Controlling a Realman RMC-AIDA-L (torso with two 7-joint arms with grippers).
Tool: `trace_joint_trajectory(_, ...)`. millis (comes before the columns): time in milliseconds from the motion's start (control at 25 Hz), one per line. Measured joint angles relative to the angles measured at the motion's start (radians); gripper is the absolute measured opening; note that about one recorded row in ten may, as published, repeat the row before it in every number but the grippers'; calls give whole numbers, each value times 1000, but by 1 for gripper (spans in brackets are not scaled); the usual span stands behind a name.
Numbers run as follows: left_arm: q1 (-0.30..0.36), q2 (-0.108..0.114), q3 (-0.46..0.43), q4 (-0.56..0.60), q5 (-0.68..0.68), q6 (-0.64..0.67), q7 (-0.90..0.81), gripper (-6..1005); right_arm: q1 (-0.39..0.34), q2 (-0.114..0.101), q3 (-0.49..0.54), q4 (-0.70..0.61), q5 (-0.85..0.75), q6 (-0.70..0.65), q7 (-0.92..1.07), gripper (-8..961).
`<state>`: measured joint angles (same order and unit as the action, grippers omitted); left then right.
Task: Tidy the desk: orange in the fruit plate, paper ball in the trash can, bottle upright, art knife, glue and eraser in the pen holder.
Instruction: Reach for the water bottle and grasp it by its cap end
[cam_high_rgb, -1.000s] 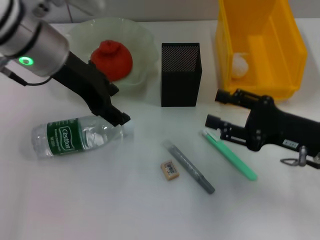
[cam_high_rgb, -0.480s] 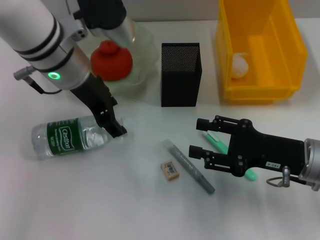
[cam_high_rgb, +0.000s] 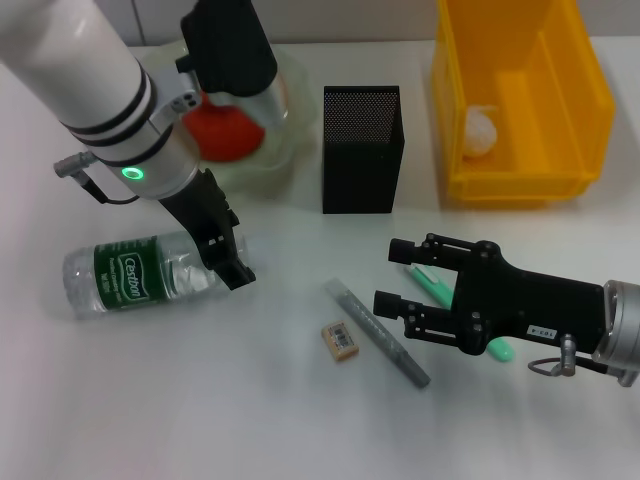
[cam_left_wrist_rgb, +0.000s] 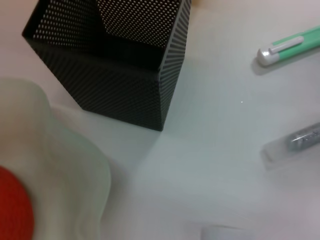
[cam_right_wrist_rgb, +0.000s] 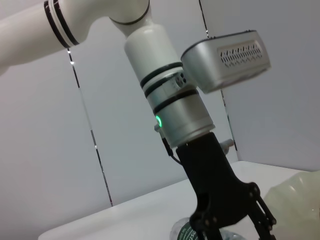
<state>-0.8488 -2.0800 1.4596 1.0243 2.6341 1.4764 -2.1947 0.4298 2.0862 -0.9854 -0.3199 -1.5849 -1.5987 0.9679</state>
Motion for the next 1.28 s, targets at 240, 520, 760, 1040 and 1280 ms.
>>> trace_joint_trajectory(240,0,0,28,-26,0,-38,-4,781,5,0,2,10,2,-3,8,675)
trace_joint_trajectory(520,-3,0,57,-78,17,-103,-23,772,8,0,6,20,4,-1,11,675)
trace_joint_trajectory(760,-2,0,64,-74,30,-110,-38,648,14,0,8,21,6,-1,15,675)
trace_joint_trajectory(1040,18,0,57,-22,28,-85,-43,550,17,0,10,22,7,0,22,675)
trace_joint_trajectory(1280,57,3,49,62,14,-64,-47,399,17,0,10,22,13,0,22,675)
